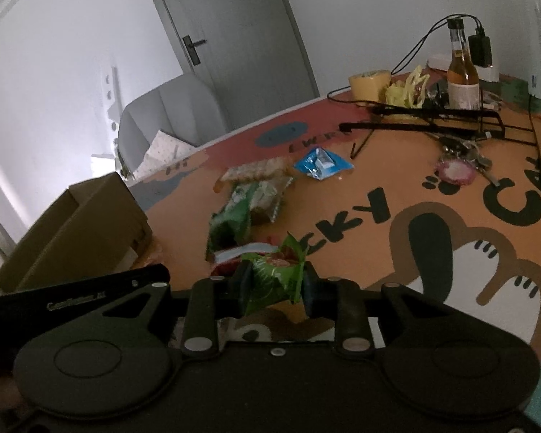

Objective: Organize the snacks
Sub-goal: 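Grasp the red-white flower packet with left gripper while right gripper grasps the green packet, then carry both held packets up and over to the cardboard box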

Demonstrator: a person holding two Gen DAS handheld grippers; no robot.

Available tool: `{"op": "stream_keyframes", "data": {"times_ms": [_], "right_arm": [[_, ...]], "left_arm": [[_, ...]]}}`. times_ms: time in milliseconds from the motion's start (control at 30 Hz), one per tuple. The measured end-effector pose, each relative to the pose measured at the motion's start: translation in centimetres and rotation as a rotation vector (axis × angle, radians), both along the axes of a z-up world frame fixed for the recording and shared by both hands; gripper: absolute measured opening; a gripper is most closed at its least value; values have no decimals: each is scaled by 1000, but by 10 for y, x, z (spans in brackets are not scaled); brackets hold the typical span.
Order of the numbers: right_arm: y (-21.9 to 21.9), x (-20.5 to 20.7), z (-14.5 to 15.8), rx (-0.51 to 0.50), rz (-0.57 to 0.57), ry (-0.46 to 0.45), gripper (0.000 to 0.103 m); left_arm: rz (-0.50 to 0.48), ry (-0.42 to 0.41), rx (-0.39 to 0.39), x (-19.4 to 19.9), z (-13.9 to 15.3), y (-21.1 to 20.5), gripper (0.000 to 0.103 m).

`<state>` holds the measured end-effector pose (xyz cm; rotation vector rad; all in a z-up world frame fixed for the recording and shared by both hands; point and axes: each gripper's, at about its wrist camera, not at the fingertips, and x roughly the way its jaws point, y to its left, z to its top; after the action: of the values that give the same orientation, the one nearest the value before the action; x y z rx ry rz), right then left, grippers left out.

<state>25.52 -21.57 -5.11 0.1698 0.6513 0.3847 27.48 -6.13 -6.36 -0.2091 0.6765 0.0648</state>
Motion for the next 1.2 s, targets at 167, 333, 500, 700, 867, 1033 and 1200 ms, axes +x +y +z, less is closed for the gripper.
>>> {"op": "stream_keyframes", "data": {"times_ms": [167, 333, 500, 700, 867, 1033, 1200], "right_arm": [[8, -4, 9, 5, 8, -22, 27], [17, -8, 19, 13, 19, -49, 27], [26, -13, 29, 26, 35, -77, 27], [37, -16, 35, 26, 52, -91, 27], [51, -19, 41, 27, 78, -105, 27], [66, -20, 48, 34, 109, -119, 27], [79, -21, 54, 48, 130, -135, 27]], "left_arm": [[10, -34, -4, -9, 13, 7, 43], [22, -66, -2, -18, 26, 15, 43], [32, -88, 11, -25, 35, 21, 43], [43, -116, 20, -38, 44, 30, 43], [53, -131, 41, -45, 51, 41, 43], [79, -160, 51, -55, 63, 55, 43], [104, -182, 53, -63, 73, 71, 43]]}}
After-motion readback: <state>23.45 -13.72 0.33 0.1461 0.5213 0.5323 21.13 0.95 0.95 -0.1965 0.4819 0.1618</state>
